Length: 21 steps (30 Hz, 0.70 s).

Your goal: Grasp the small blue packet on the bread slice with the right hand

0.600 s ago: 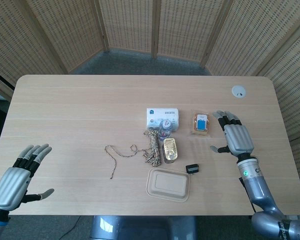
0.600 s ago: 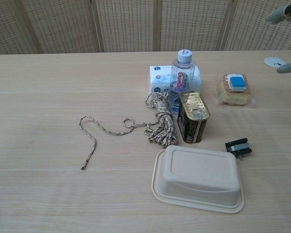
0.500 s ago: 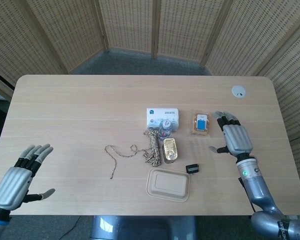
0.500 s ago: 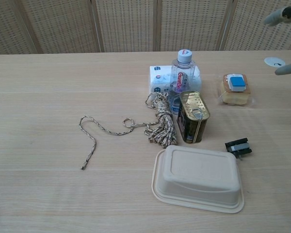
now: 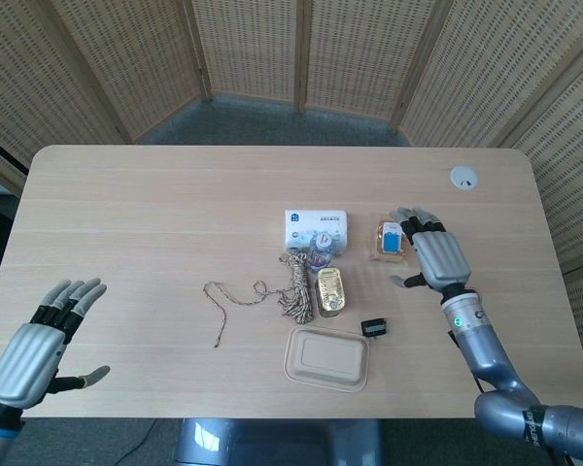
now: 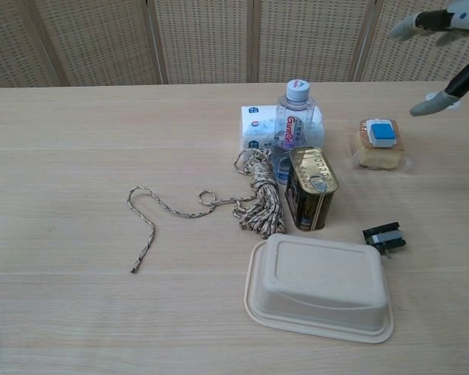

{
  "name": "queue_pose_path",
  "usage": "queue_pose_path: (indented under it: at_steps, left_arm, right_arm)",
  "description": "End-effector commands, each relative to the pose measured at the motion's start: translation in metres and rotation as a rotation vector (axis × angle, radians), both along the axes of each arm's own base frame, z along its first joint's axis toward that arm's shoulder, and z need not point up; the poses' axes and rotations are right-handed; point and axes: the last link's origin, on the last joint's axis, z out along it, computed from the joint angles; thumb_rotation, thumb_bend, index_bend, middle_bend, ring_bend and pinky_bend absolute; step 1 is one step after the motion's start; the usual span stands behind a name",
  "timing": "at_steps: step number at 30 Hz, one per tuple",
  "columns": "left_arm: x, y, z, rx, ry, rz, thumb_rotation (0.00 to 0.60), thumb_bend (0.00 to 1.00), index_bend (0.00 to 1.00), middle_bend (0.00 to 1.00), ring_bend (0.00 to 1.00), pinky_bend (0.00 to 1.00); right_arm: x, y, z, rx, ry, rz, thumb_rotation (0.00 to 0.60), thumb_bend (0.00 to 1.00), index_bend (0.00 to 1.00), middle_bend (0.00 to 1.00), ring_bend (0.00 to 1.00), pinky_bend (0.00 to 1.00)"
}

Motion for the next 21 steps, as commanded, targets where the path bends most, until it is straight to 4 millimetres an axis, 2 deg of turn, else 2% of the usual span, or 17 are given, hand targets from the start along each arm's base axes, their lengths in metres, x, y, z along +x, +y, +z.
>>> queue_pose_path:
  at_steps: [1, 4, 6, 10, 16, 21]
  left_arm:
    - [-0.001, 0.0, 0.0, 0.001, 0.0, 0.003, 0.6, 0.15, 0.0, 0.0, 0.0, 0.0]
    - [-0.003, 0.0, 0.0, 0.003, -0.008, 0.015, 0.6, 0.15, 0.0, 0.0, 0.0, 0.0]
    - [-0.005, 0.0, -0.002, 0.001, -0.009, 0.021, 0.6, 0.15, 0.0, 0.0, 0.0, 0.0]
    - [-0.005, 0.002, -0.003, -0.003, -0.012, 0.023, 0.6, 0.15, 0.0, 0.0, 0.0, 0.0]
    - [-0.004, 0.005, -0.005, -0.004, -0.019, 0.013, 0.6, 0.15, 0.0, 0.0, 0.0, 0.0]
    - [-0.003, 0.006, -0.006, -0.008, -0.02, 0.009, 0.6, 0.15, 0.0, 0.0, 0.0, 0.0]
  right_arm:
    - [0.003, -0.013, -0.011, 0.017, 0.016, -0.001, 0.6, 0.14, 0.0, 0.0, 0.0, 0.05]
    - [0.004, -0.02, -0.019, 0.029, 0.036, -0.005, 0.6, 0.15, 0.03, 0.0, 0.0, 0.06]
    - [0.004, -0.024, -0.025, 0.036, 0.048, -0.006, 0.6, 0.17, 0.1, 0.0, 0.0, 0.06]
    - [0.004, -0.031, -0.034, 0.05, 0.069, -0.012, 0.6, 0.17, 0.12, 0.0, 0.0, 0.06]
    - [-0.001, -0.037, -0.041, 0.05, 0.106, -0.029, 0.6, 0.19, 0.22, 0.0, 0.0, 0.06]
    - [-0.01, -0.043, -0.045, 0.047, 0.138, -0.055, 0.6, 0.18, 0.24, 0.0, 0.0, 0.06]
